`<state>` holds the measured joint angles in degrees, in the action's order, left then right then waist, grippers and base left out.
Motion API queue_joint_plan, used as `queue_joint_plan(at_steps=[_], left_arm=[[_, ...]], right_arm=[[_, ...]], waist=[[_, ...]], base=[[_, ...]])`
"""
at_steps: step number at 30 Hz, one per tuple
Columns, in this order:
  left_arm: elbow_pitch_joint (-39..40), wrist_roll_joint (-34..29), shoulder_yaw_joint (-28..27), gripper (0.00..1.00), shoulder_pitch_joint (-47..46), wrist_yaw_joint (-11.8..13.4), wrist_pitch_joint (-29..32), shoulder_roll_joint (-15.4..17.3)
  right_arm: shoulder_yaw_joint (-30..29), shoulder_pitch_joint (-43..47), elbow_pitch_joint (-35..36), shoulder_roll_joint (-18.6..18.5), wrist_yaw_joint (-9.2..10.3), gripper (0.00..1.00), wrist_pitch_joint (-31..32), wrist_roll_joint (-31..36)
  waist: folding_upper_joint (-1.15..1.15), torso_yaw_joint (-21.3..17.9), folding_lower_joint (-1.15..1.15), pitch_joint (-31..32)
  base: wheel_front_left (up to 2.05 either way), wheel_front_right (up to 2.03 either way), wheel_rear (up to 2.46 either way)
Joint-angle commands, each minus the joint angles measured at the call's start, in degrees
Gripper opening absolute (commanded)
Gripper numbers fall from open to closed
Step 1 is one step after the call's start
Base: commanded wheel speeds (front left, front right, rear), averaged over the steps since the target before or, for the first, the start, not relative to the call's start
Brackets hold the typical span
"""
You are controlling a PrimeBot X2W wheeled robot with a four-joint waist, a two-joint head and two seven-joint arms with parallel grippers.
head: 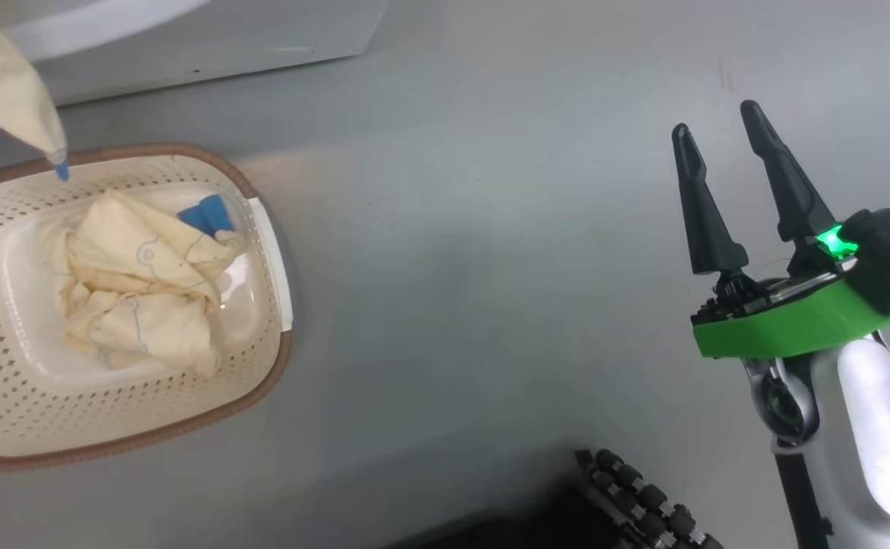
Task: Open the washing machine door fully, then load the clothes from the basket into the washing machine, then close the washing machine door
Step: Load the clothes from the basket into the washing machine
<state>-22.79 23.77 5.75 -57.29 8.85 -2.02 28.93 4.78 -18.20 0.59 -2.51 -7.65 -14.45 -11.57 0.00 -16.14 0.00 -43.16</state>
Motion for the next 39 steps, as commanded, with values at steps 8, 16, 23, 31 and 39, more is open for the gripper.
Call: queue_joint_plan(at_steps=[8,16,23,31,39], left_arm=[[15.12,-0.68,-1.77,1.0,15.06,5.04,-4.45,-1.01],[24.45,-4.39,2.38,1.0,29.25,9.79,-8.88,-5.81],[26.89,-4.87,4.85,1.0,36.21,11.44,-10.38,-8.87],[27.46,-3.9,6.42,1.0,42.04,11.43,-11.69,-11.22],[26.13,-3.06,6.46,1.0,45.1,11.05,-12.34,-12.04]], right_arm=[[-1.63,0.67,1.26,-0.37,0.16,1.0,-0.54,2.53],[-3.9,1.28,0.32,-0.5,0.16,1.0,-0.54,4.19],[-4.24,2.64,-0.47,-1.04,0.16,1.0,-0.14,5.1],[-4.8,5.34,0.19,-1.78,0.16,1.0,1.58,5.96],[-4.87,8.46,1.57,-1.65,0.16,1.0,3.38,6.3]], waist=[[0.0,3.76,0.0,4.47],[0.0,7.11,0.0,9.53],[0.0,9.39,0.0,13.8],[0.0,11.65,0.0,18.58],[0.0,12.29,0.0,22.11]], base=[[0.0,0.0,0.0],[0.0,0.0,0.0],[0.0,0.0,0.0],[0.0,0.0,0.0],[0.0,0.0,0.0]])
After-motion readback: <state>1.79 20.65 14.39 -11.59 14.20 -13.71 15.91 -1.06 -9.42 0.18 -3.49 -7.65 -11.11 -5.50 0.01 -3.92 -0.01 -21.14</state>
